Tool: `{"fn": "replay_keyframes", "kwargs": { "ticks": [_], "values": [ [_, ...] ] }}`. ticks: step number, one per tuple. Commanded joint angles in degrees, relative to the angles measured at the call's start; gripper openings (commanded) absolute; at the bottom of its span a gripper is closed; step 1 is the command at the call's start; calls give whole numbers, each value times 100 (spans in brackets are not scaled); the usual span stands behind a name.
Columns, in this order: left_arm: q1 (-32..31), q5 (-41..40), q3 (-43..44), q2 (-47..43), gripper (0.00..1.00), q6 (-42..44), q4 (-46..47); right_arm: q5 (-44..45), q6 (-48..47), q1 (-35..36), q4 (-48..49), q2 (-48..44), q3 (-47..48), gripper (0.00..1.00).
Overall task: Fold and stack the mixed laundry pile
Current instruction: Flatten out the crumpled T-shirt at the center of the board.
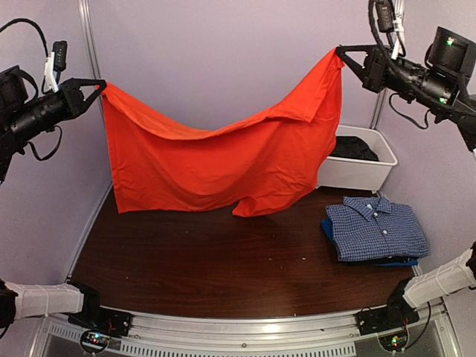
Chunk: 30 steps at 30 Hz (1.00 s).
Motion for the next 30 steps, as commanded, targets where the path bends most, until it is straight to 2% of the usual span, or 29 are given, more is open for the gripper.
{"fn": "replay_keyframes", "kwargs": {
  "ticks": [1, 7, 10, 12, 14, 19, 23, 25, 28, 30],
  "values": [
    [-22, 536, 310, -306, 0, 52, 86, -33, -269, 219, -12, -461, 329, 0],
    [-22, 480, 757, -313, 0, -123, -45, -158, -163, 298, 165, -520, 752, 0],
    [-22, -107, 722, -265, 0, -197, -72, 482, -306, 304, 264, -362, 812, 0],
    [-23, -788, 675, -107, 0, -203, -303, 1077, -441, 272, 340, -147, 774, 0],
    [-22, -1213, 456, 80, 0, -227, -353, 1359, -496, 149, 447, 139, 664, 0],
    [-7, -1710, -840, 366, 0, -590, 175, 1077, -157, -504, 997, 871, -69, 0],
    [218, -2092, -1861, 793, 0, -831, 639, 822, 164, -891, 1496, 1790, -810, 0],
    [482, -1980, -2306, 1148, 0, -942, 962, 714, 193, -944, 1731, 2427, -959, 0],
    [786, -1923, -2629, 1877, 0, -1003, 1474, 938, 186, -981, 1724, 3693, -515, 0],
    [867, -1941, -2541, 2540, 0, -966, 1789, 1215, 233, -1004, 1471, 4623, 271, 0]
  ]
}}
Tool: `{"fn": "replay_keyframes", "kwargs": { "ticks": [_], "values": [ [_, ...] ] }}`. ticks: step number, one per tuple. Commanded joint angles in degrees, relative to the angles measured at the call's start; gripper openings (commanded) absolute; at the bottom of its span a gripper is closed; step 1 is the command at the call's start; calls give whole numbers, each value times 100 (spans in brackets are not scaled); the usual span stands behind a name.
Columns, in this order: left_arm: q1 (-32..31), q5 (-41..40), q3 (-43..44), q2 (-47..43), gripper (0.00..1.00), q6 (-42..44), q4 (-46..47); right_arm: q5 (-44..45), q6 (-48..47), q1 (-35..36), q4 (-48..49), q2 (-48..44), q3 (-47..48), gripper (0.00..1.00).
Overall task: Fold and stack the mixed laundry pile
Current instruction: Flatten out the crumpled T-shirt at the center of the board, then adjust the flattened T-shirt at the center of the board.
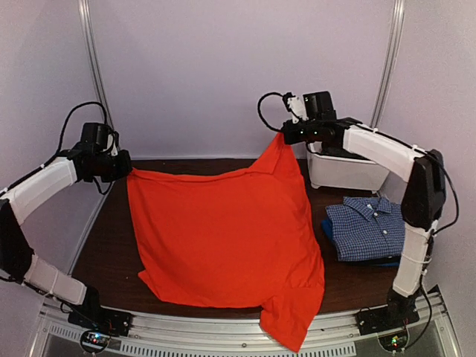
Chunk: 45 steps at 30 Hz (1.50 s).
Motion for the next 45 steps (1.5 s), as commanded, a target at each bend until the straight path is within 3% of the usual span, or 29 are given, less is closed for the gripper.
{"fn": "replay_keyframes", "kwargs": {
  "ticks": [1, 3, 4, 6, 8, 10, 13, 21, 27, 38, 45],
  "values": [
    [287, -92, 134, 1164, 0, -125, 1376, 440, 228, -47, -108, 1626, 1393, 0],
    [358, -54, 412, 1966, 7, -68, 1740, 528, 341, -66, -417, 2427, 2377, 1],
    [378, -54, 603, 2290, 11, 9, 1857, 532, 384, -72, -638, 2731, 2871, 8],
    [481, -62, 1144, 2833, 28, 49, 1698, 532, 457, -80, -844, 3139, 3623, 37],
    [615, -54, 1601, 3165, 43, 41, 1492, 500, 443, -84, -828, 3138, 3687, 67],
    [657, -155, 1738, 3162, 60, 63, 1357, 386, 380, -94, -758, 2906, 3391, 80],
    [661, -110, 1531, 2846, 67, 153, 1355, 145, 312, -92, -664, 2332, 2639, 80],
    [421, 829, 502, 2265, 69, 482, 1585, -1345, 713, -43, -153, 983, 76, 75],
    [-125, 812, -197, 2106, 69, 437, 1601, -1545, 912, 119, 397, 611, -1585, 73],
    [-143, 587, -217, 2861, 67, 176, 1576, -948, 1278, -261, 340, 1842, -1170, 56],
    [229, 198, 111, 3533, 66, 6, 1377, -654, 1305, -570, -92, 2202, -902, 55]
  ]
}}
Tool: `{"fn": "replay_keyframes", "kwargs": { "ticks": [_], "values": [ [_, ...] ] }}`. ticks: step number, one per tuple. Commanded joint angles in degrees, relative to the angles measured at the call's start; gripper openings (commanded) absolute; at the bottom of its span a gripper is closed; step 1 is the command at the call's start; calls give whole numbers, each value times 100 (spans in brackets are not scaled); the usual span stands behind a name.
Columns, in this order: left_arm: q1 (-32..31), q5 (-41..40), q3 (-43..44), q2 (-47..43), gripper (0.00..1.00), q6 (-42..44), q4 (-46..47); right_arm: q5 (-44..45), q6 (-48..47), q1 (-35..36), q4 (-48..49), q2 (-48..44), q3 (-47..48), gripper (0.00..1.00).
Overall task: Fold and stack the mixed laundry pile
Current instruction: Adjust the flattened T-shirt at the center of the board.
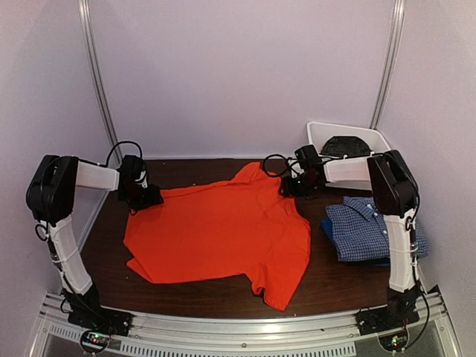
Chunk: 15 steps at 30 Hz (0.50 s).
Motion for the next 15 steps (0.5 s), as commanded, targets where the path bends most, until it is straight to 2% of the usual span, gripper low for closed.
{"fn": "replay_keyframes", "kwargs": {
  "ticks": [1, 4, 9, 15],
  "values": [
    [352, -432, 317, 315, 66, -160, -62, 375, 50, -135, -382, 212, 203, 55],
    [478, -825, 402, 332, 66, -207, -191, 535, -2, -132, -516, 154, 41, 55],
    [501, -956, 255, -119, 68, 12, 39, 734, -117, -136, -443, -301, -488, 55],
    [505, -595, 360, -289, 64, 168, 229, 302, -149, -12, -194, -976, -609, 55]
  ]
}}
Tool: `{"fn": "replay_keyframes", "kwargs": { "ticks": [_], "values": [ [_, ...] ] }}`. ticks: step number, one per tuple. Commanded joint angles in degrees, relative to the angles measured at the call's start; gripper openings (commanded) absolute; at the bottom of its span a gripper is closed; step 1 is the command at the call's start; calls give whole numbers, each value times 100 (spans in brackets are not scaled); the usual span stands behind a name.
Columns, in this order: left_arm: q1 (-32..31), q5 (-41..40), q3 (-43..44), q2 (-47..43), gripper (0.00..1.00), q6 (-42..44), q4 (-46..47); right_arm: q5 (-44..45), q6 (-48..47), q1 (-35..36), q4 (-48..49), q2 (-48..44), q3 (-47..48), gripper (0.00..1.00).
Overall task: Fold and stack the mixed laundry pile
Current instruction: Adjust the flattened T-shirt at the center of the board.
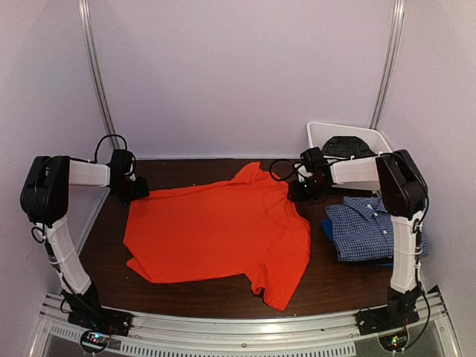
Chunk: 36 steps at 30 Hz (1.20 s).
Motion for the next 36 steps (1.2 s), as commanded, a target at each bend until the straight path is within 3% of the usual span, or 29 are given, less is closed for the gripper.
{"fn": "replay_keyframes", "kwargs": {
  "ticks": [1, 13, 18, 28, 36],
  "values": [
    [1, 172, 145, -204, 63, 93, 282, -280, -81, 172, 45, -606, 24, 56],
    [7, -533, 739, 446, 52, -628, -310, -867, -117, 1040, -65, -637, 232, 56],
    [33, -924, 766, 538, 52, -888, -500, -1032, 79, 1327, 190, -658, -243, 56],
    [188, -730, 904, 866, 51, -931, -355, -1121, 312, 1649, 602, -732, -1293, 54],
    [238, -671, 1073, 904, 29, -946, -240, -907, 226, 1662, 570, -876, -1731, 54]
  ]
}}
